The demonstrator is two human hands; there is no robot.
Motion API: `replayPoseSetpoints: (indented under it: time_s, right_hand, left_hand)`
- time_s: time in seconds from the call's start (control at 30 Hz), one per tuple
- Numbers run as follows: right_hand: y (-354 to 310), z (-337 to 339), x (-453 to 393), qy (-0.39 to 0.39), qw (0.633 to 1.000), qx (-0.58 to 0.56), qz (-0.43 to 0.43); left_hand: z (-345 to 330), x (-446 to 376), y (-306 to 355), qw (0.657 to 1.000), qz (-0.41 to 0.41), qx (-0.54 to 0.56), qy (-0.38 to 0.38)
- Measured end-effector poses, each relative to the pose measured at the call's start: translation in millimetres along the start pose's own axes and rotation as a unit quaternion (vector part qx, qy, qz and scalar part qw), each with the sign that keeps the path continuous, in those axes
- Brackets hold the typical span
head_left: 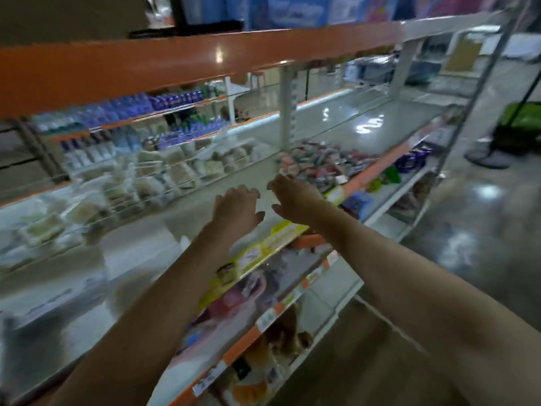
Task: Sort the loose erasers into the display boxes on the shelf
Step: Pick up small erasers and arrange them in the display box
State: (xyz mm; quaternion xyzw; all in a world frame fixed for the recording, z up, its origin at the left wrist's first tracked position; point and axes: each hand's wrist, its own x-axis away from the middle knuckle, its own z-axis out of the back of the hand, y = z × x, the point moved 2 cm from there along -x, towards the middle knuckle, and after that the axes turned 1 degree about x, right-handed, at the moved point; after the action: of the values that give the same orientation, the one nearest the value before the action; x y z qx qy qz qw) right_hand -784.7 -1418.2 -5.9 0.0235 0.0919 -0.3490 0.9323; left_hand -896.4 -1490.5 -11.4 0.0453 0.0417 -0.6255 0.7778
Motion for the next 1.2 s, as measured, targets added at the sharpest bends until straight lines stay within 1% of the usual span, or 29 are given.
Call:
replayPoseSetpoints:
  time_s: [0.17, 0.3, 0.43, 0.5, 0.57, 0.7, 0.8, 0.9, 1.03, 1.13, 1.2]
  right_hand:
    - [100, -8, 1, 0.001, 0.998, 0.007, -0.069]
    - [165, -23, -4, -0.031, 0.993, 0.054, -0.103]
    - [231, -34, -21, -0.046, 0.990, 0.054, -0.123]
    - [266, -39, -38, -0.060, 0.988, 0.061, -0.131]
    - [297, -45, -58, -0.076, 0.986, 0.052, -0.136]
    - [341, -58, -92, -0.104, 0.989, 0.030, -0.105]
    - [363, -72, -108, -0.091, 0.994, 0.012, -0.067]
    - [381, -84, -124, -0.087, 0.996, 0.006, -0.006]
    - [409, -91, -140, -0.084, 0.993, -0.080, 0.035]
    - [426, -93, -153, -0.081, 0.985, -0.129, 0.084]
    - [436, -92, -162, -0.065, 0.976, -0.184, 0.095]
  left_hand:
    - [-8, -71, 80, 0.998, -0.041, 0.013, -0.040]
    - [-18, -128, 124, 0.997, -0.052, 0.031, -0.058]
    - [-33, -187, 158, 0.995, -0.071, 0.012, -0.066]
    - [-44, -223, 169, 0.994, -0.071, 0.014, -0.076]
    - [-52, -259, 177, 0.995, -0.075, 0.005, -0.071]
    - [-72, -313, 194, 0.995, -0.080, 0.004, -0.060]
    - [-89, -339, 203, 0.994, -0.084, 0.012, -0.064]
    - [-103, -354, 208, 0.995, -0.073, 0.009, -0.066]
    - [-117, -364, 211, 0.998, -0.056, -0.006, -0.038]
    - [-120, -368, 214, 0.999, -0.030, 0.010, -0.018]
    - [-119, -367, 215, 0.999, -0.010, 0.037, -0.009]
